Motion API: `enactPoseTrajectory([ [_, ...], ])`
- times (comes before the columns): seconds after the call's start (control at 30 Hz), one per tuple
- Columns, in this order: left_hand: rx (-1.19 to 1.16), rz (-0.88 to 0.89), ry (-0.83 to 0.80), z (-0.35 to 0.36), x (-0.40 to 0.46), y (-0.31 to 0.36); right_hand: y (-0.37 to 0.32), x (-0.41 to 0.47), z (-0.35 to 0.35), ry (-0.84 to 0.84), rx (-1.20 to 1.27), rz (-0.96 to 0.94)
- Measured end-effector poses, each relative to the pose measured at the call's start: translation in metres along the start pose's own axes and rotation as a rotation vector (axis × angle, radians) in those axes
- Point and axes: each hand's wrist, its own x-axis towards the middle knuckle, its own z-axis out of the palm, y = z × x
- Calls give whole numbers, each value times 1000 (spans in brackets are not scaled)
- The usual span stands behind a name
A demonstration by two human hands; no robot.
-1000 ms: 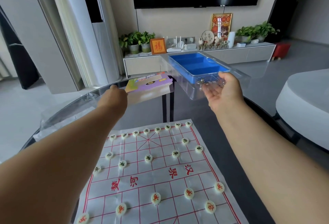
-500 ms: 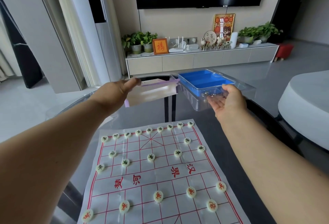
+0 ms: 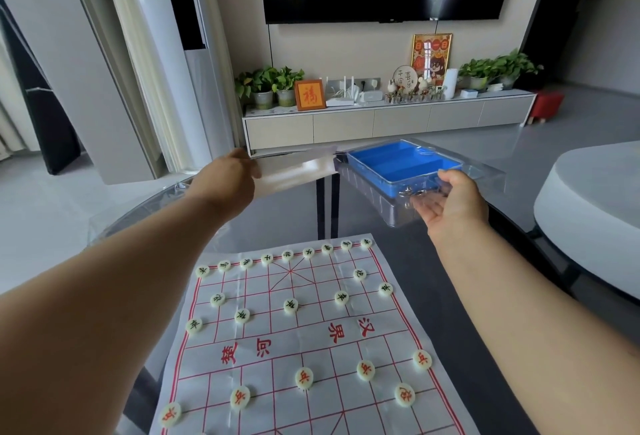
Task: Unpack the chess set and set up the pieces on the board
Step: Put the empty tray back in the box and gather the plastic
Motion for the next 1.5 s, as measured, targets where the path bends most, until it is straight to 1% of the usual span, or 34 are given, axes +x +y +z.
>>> enactPoseTrajectory([
  [0.2, -71, -201, -7, -4, 5, -1, 1, -12, -1, -32, -33, -3],
  [0.4, -76, -273, -33, -5, 11, 1, -1, -15, -6, -35, -59, -1],
  [0.53, -18, -260, -92, -4, 17, 6, 2, -17, -6, -94, -76, 11],
  [0.63, 4, -211, -148, -4, 18, 10, 10, -17, -2, -168, -100, 45],
  [0.73, 9, -188, -166, -2, 18, 12, 18, -19, 3, -247, -130, 79],
  [0.9, -34, -190, -187, 0, 16, 9, 18, -20, 6, -413, -131, 129],
  [1.0, -79, -178, -212, -1, 14, 6, 17, -22, 10, -460, -182, 138],
  [1.1, -103, -171, -231, -4, 11, 2, 16, -21, 17, -448, -168, 155],
  [1.3, -157, -129, -241, -12, 4, -7, 14, -10, 21, -347, -111, 129],
  [1.5, -91, -54, -254, -18, -6, 5, 26, -15, 30, -312, -97, 144],
])
